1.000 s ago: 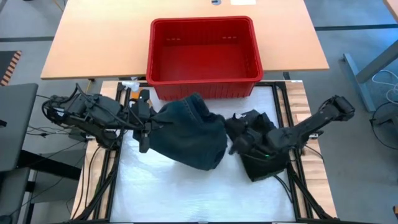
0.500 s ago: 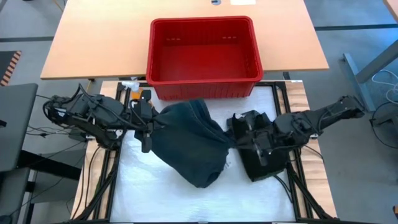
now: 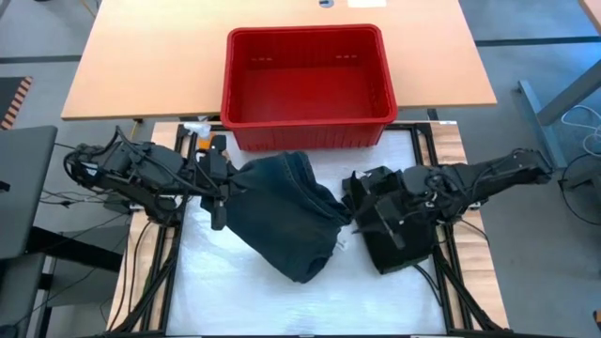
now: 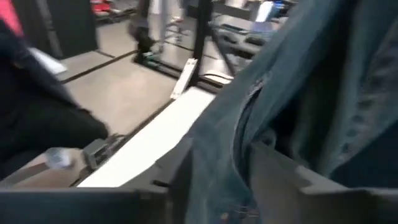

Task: Fold laundry
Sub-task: Fold the dark blue jeans

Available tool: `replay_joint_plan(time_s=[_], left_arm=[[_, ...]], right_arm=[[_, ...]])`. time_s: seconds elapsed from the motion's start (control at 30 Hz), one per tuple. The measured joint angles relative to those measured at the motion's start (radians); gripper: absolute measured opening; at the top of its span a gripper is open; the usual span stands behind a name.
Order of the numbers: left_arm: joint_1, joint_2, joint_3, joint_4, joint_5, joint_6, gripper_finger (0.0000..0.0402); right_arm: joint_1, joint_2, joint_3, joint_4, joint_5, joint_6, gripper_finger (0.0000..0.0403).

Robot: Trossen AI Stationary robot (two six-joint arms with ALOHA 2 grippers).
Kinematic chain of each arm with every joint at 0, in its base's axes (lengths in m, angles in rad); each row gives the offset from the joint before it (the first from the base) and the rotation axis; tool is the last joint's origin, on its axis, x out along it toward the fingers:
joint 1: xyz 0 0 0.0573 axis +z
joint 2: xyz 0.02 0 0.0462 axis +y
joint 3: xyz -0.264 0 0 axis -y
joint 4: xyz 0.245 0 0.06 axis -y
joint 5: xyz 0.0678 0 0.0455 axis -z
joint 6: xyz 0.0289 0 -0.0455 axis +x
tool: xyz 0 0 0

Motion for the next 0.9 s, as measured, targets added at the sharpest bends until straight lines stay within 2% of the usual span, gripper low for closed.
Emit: replay_joint_plan(time_s=[0.17,0.3,0.4,0.5,0.67,0.77,0.9], left_arm=[[0.0,-0.003,0.002,0.0,0.008,0.0,0.0008],[0.0,-0.003,0.002,0.0,0.027,0.0,0.0008],[0.001,-0.003,0.002,0.002,0.053,0.0,0.0008],[0.0,-0.002,0.002,0.004,0.056,0.0,0.0008],[0.001,0.013,0.002,0.012,0.074,0.002,0.0008],[0.001,0.029,0.002,0.013,0.087,0.004,0.0008],[0.001,0.035,0.002,0.012,0.096,0.012,0.0008]], right_arm=[[-0.006,-0.004,0.091,-0.047,0.059,-0.017,0.0241],[0.005,0.0,0.155,0.069,0.12,-0.039,0.0292],[-0.007,0.017,0.196,0.202,0.143,-0.011,0.0309],[-0.051,0.061,0.275,0.23,0.146,0.056,0.0317],[-0.143,0.211,0.499,0.054,0.068,0.185,0.033],[-0.171,0.307,0.646,-0.076,0.023,0.199,0.0341],[-0.175,0.399,0.786,-0.16,-0.037,0.199,0.0353]])
